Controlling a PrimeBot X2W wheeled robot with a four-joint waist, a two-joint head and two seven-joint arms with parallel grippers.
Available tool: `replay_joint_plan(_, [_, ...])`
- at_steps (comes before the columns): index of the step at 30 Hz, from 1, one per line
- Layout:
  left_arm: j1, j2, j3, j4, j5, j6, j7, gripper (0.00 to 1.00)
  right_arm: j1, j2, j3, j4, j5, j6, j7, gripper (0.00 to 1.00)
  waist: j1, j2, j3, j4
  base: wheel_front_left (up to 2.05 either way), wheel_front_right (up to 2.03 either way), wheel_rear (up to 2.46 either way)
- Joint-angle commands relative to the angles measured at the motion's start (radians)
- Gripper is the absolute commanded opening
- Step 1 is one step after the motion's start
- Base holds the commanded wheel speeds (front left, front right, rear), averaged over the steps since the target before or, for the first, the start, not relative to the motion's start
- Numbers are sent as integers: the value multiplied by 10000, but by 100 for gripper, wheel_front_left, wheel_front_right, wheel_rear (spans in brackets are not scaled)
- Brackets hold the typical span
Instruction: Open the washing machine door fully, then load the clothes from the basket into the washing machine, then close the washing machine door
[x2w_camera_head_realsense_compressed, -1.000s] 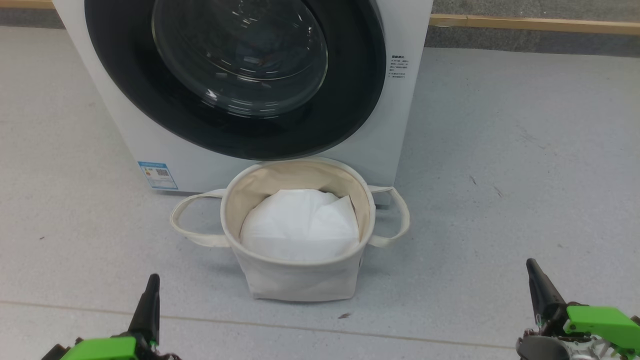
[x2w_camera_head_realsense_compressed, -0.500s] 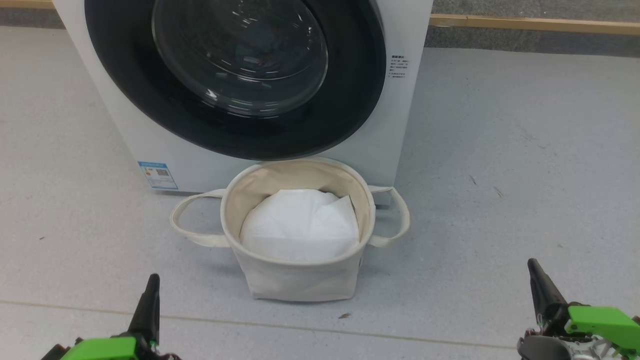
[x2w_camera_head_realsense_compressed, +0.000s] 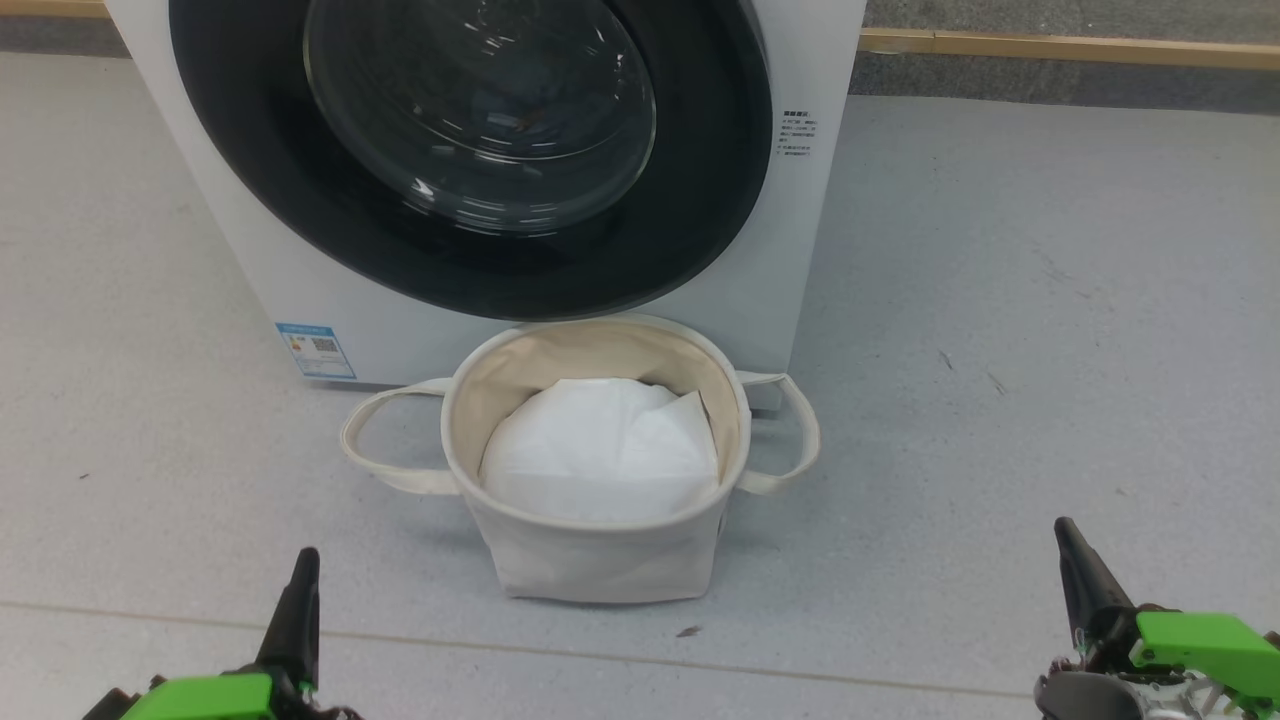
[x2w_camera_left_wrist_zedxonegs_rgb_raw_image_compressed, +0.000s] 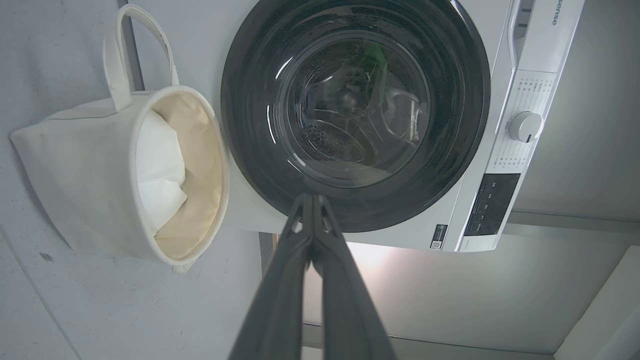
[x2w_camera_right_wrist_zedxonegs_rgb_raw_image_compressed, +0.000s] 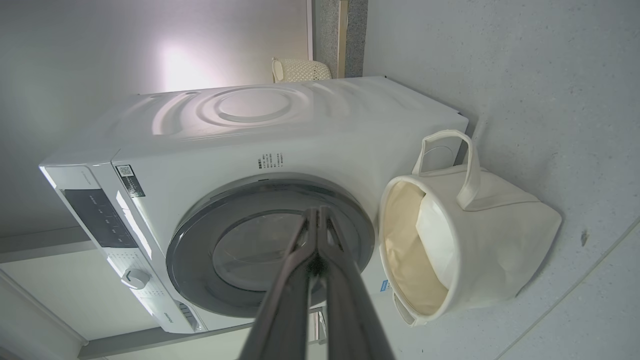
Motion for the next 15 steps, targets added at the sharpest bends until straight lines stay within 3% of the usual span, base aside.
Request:
replay_joint_plan(1, [-442, 137, 343, -375, -32, -69, 77, 0, -463, -63, 171, -307, -33, 0, 51, 0, 0, 0, 0, 1, 0, 0, 0])
replay_joint_plan(15, [-442, 137, 343, -375, -32, -69, 77, 0, -466, -39, 137, -305, -62, 0, 79, 0, 0, 0, 0, 1, 0, 0, 0])
